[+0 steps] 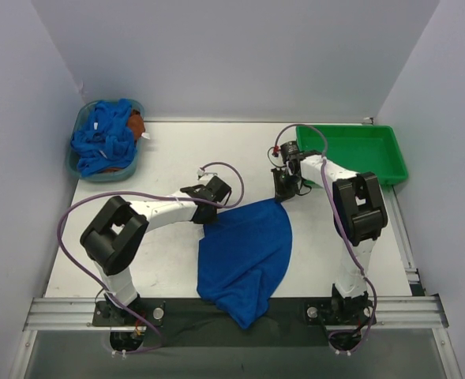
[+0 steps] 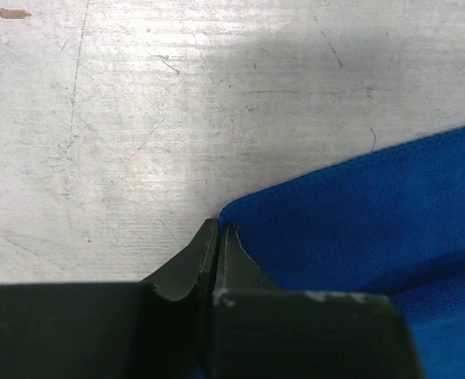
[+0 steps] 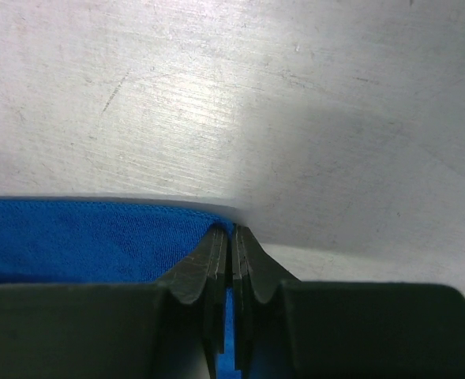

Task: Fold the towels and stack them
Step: Flatten out the crumpled towel

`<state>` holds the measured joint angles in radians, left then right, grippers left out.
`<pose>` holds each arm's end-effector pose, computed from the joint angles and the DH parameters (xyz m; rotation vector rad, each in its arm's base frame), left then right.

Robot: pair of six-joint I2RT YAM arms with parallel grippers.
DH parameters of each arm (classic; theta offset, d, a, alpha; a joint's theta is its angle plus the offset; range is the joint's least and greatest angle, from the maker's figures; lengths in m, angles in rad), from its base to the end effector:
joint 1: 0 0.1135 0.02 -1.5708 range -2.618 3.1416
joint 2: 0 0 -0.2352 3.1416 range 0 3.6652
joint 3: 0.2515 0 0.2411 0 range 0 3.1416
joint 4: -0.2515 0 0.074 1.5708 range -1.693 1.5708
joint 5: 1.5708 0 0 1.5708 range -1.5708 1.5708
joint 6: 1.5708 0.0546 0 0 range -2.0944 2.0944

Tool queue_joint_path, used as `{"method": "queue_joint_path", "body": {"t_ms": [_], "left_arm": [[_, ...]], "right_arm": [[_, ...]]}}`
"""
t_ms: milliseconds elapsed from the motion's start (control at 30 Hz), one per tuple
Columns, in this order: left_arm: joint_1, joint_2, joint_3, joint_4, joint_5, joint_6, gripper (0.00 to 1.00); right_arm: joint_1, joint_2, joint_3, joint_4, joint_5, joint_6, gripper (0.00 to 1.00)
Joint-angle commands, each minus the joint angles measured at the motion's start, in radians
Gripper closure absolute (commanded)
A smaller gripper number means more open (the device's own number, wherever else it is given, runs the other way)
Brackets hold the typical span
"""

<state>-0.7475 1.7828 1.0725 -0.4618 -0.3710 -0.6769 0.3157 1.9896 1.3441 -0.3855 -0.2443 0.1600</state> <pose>0.2585 -0.2126 0.1216 -0.0067 2.6041 0.0260 0.3795 0.1378 0.1269 -0.2938 2.6176 0.4856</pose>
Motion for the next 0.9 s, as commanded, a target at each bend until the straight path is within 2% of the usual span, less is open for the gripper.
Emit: {"method": "queue_joint_path", "body": {"t_ms": [0,333,600,867], "left_arm": [[0.007,0.066,-0.025,-0.143,0.037,0.068,1.0],[0.111,-0.034,0.21,-0.135,-0.196,0.402,1.0],[0.165,-0.052,0.433,-0.032,-0.299,0.602,1.0],[0.166,-0.184,0.593,0.02,-0.347,0.801,1.0]], "right_arm": [[0.011,-0.018,-0.026,-0.02,0.017,0.009,1.0],[0.011,-0.187,0.007,0.089,0.149,-0.002,1.0],[0.011,-0.252,0.161,0.152,0.23,-0.039,1.0],[0.013,-0.36,0.294,0.185,0.221,-0.094,1.0]]}}
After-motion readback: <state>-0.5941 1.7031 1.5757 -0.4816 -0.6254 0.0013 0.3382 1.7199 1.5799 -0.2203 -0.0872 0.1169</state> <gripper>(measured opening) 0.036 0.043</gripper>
